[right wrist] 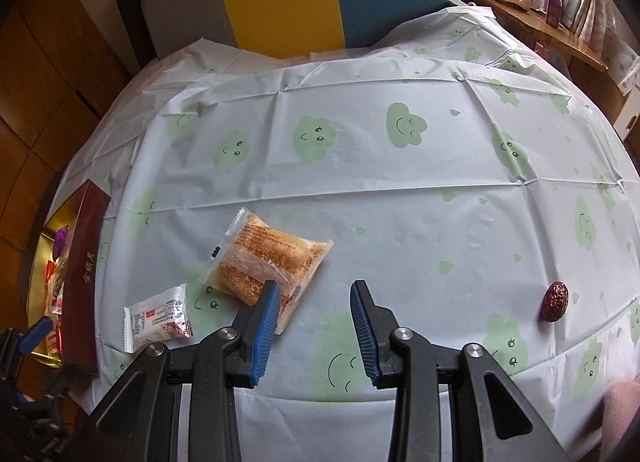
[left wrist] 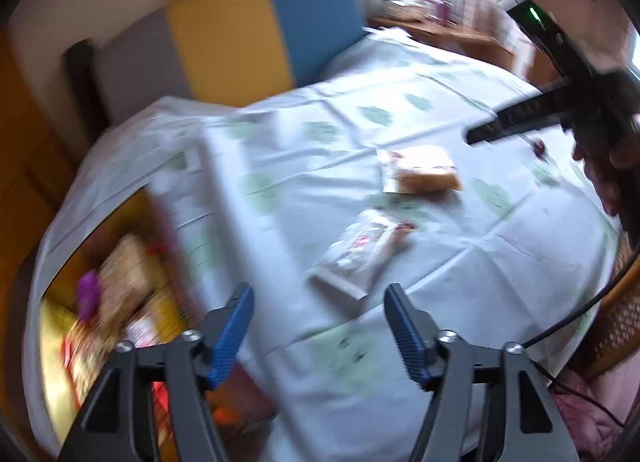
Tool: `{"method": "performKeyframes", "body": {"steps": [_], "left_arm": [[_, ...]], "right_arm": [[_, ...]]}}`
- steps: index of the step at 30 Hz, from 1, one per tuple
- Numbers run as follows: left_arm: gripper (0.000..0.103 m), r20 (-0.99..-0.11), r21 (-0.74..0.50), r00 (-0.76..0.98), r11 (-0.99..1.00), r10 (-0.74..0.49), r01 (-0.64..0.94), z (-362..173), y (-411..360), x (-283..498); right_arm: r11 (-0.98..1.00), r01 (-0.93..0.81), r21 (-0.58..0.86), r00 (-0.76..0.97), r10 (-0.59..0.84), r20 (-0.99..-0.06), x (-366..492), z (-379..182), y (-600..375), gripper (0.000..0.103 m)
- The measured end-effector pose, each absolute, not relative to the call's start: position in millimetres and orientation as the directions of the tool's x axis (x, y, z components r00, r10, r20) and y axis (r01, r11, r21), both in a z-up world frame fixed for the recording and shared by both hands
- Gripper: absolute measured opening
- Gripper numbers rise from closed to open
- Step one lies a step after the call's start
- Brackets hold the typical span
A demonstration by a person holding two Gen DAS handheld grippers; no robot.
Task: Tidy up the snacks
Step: 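Grasp the white red-label packet with the left tool and lift it, then move the right tool toward the clear bag of orange crispy snack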
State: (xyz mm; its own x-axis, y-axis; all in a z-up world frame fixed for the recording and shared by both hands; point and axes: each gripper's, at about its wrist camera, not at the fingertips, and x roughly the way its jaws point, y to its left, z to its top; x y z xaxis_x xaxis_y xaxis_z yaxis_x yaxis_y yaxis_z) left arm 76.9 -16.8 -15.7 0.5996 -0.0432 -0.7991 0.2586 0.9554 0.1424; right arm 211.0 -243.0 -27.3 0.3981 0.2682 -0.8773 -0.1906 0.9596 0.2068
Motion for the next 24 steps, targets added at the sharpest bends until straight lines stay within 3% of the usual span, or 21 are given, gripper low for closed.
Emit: {"method": "performKeyframes", "body": {"steps": [7,15,16,17,19,24], "left_arm": [[0.073,-0.858,0.137,0.509,0.927,-0.064,0.348,-47,-40,120],[0.073,-0.883,0.091,0.461,0.933,-0.086,0.348,-67,-42,151],[0.070,-0.886,0.078,0.455,0.936,-0.092,0.342,-69,-43,152],[0.054,-0.890,0.054,0.444,0.942,-0.105,0.332,-72,-43,153],[0.043,-0.883,0.038,0.456,0.951,-0.113,0.308,-70,-43,149],[0.037,-0.878,-0.006,0.465,0.975,-0.111,0.222,-70,-40,129]], "right_arm": [[0.956,-0.182,0.231,0.410,0.287,-0.866,211,-22,-247,0.038],[0.952,-0.196,0.234,0.409,0.296,-0.863,211,-21,-245,0.038],[0.952,-0.195,0.235,0.409,0.296,-0.863,211,-21,-245,0.038],[0.952,-0.194,0.235,0.409,0.297,-0.863,211,-21,-245,0.038],[0.953,-0.192,0.235,0.408,0.296,-0.864,212,-22,-245,0.038],[0.954,-0.189,0.234,0.404,0.293,-0.866,212,-22,-245,0.038]]}}
